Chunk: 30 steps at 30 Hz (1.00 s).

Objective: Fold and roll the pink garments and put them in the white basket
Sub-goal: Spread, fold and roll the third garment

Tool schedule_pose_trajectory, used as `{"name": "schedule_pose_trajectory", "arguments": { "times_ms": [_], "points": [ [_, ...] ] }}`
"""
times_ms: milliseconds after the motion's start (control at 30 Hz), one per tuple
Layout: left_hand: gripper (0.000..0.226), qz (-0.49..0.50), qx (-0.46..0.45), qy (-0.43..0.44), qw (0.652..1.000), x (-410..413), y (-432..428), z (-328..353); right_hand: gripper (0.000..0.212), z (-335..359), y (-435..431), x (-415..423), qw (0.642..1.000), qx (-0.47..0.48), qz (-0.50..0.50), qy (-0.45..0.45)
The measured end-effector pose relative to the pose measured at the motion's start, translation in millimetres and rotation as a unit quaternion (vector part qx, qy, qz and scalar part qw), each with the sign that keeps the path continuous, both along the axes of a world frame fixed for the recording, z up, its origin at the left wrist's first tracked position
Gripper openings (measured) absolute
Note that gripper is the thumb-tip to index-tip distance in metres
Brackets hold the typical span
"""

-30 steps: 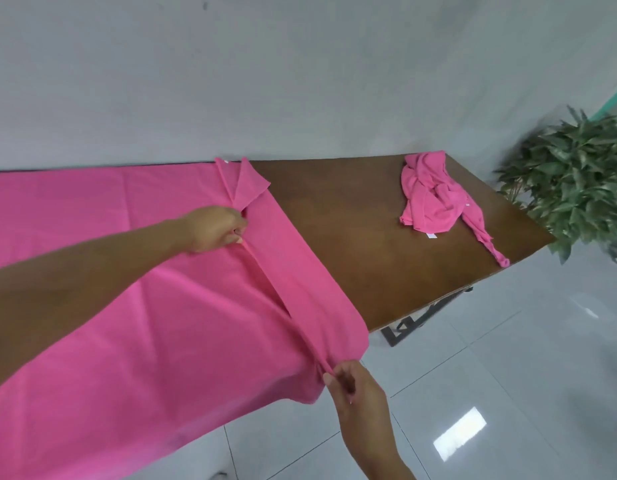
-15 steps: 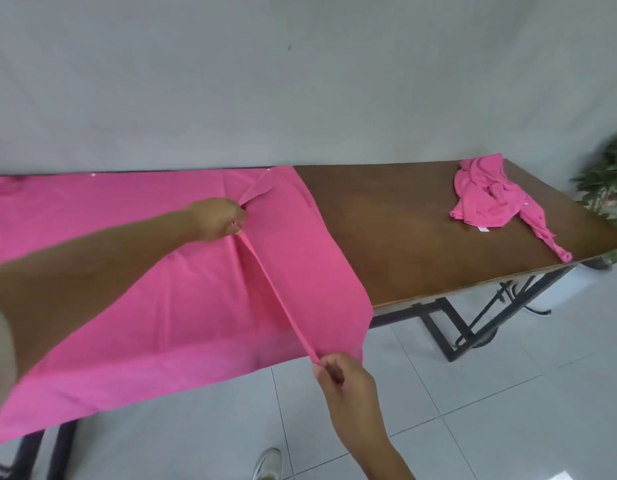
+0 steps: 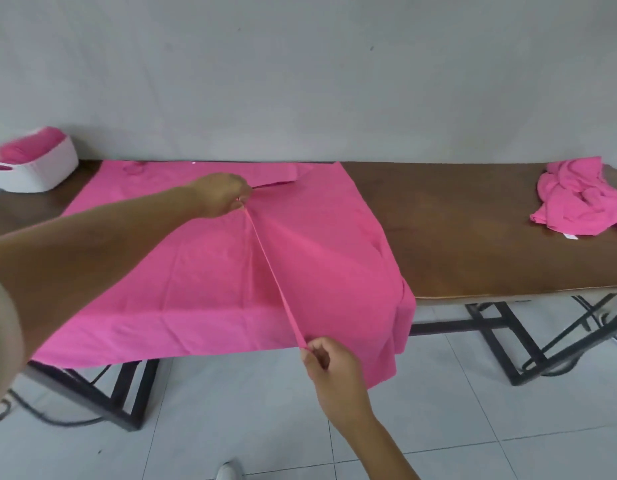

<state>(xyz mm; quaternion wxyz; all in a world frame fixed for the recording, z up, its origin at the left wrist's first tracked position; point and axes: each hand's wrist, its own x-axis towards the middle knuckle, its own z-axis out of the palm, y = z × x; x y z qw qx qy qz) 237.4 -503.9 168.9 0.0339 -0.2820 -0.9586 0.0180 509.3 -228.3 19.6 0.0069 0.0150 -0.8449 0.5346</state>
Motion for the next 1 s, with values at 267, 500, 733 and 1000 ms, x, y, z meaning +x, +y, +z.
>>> {"name": "schedule_pose_trajectory", "arguments": {
  "times_ms": [267, 500, 733, 1000],
  "points": [
    [0.007, -0.012, 0.015, 0.047, 0.999, 11, -89, 12, 0.026, 14, -75, -6, 0.998, 0.017, 0.051, 0.018],
    [0.006, 0.002, 0.017, 0.035, 0.999, 7, -164, 25, 0.021, 28, -166, -7, 0.998, -0.04, 0.041, -0.012],
    [0.01, -0.018, -0.023, 0.04, 0.999, -1, -234, 45, 0.021, 36, -261, -8, 0.998, -0.05, 0.028, -0.031],
    [0.009, -0.053, -0.051, 0.061, 0.995, -14, -304, 68, 0.018, 54, -352, -17, 0.998, -0.06, 0.012, -0.008]
  ]
}}
